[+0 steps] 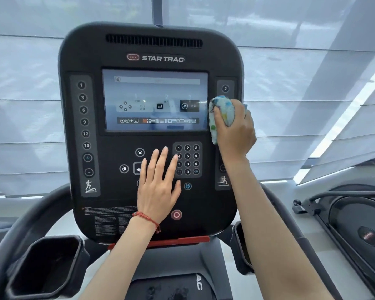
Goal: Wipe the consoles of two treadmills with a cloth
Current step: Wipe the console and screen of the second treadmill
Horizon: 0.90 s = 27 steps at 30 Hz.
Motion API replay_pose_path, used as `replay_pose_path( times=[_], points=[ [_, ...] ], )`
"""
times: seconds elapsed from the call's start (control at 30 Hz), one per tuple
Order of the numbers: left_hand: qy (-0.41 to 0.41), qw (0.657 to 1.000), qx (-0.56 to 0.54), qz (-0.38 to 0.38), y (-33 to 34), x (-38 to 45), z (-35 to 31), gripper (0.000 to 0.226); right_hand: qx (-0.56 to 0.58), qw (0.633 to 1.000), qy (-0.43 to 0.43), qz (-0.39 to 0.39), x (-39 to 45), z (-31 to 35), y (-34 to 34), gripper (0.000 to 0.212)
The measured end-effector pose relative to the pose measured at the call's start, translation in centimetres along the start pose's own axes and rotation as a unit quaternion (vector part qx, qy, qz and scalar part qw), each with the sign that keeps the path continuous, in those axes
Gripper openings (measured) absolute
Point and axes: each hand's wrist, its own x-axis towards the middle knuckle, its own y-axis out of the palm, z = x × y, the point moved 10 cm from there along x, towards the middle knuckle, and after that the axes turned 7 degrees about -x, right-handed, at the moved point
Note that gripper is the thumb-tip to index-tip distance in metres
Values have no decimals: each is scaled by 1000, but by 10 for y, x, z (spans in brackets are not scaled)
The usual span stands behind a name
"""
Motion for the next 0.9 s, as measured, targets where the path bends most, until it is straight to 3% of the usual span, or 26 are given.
replay_pose_path(
  times=[0.53,0.9],
  points=[
    [-19,1000,15,4,-7,-1,24,54,-12,998,33,47,80,47,25,47],
    [-18,1000,5,12,-16,-8,49,53,-12,995,-63,76,40,167,68,45]
  ],
)
